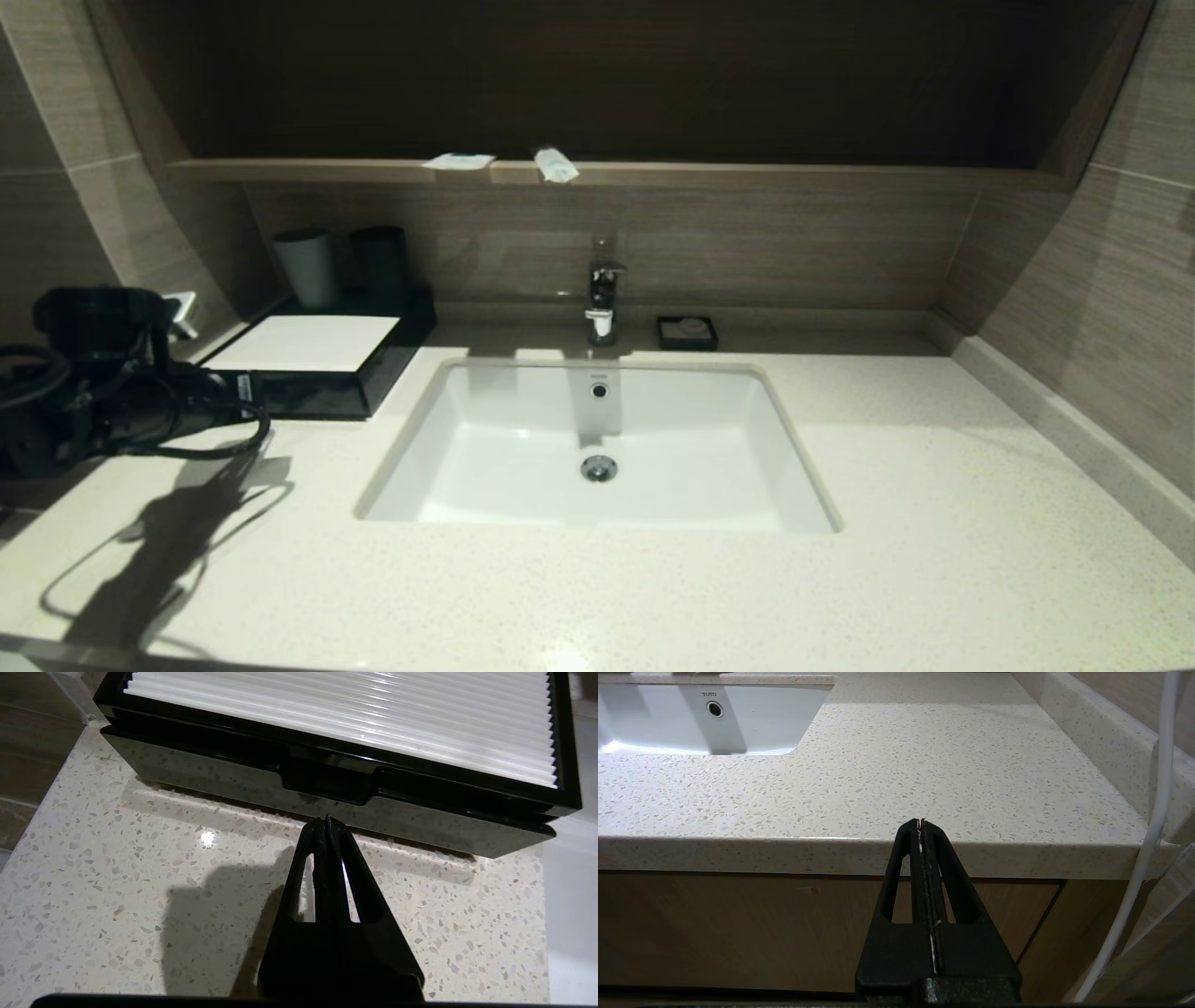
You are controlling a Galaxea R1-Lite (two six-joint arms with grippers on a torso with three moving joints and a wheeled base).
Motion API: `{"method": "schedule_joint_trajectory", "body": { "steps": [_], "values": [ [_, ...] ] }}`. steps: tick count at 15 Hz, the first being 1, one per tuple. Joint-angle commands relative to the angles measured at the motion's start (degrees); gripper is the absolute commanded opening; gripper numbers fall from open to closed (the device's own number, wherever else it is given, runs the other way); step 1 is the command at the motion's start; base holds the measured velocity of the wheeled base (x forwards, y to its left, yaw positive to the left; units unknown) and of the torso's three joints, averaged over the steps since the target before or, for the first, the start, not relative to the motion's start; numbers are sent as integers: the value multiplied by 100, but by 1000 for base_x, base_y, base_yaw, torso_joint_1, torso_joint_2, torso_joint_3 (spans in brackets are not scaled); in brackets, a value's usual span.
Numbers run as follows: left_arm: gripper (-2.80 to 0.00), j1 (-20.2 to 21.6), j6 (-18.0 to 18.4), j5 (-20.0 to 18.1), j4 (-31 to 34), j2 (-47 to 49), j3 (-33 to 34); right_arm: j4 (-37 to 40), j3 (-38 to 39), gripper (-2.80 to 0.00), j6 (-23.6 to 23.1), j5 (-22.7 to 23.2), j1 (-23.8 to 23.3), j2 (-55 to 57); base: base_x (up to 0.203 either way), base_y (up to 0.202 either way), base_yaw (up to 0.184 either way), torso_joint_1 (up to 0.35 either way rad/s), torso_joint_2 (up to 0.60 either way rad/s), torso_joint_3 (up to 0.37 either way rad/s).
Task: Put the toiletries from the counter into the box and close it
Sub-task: Open the drawer
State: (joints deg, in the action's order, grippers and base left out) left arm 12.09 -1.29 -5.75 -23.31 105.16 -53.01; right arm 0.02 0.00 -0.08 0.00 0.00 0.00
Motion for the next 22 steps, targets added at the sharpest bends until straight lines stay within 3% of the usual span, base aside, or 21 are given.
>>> {"method": "schedule_joint_trajectory", "body": {
  "steps": [1,6,9,14,17,22],
  "values": [
    [-280,12,-3,-49,-16,-65,8,-2,0,-280,-1,0,0,0,0,0,0,0,0,0],
    [-280,47,6,-121,-18,15,-34,-2,0,-280,-1,0,0,0,0,0,0,0,0,0],
    [-280,87,17,-205,-376,118,63,-2,0,-280,-1,0,0,0,0,0,0,0,0,0],
    [-280,302,15,-806,-745,93,235,-2,0,-280,-1,0,0,0,0,0,0,0,0,0],
    [-280,329,33,-849,-745,111,229,-2,0,-280,-1,0,0,0,0,0,0,0,0,0],
    [-280,338,332,-942,-885,145,375,-2,0,-280,-1,0,0,0,0,0,0,0,0,0]
  ]
}}
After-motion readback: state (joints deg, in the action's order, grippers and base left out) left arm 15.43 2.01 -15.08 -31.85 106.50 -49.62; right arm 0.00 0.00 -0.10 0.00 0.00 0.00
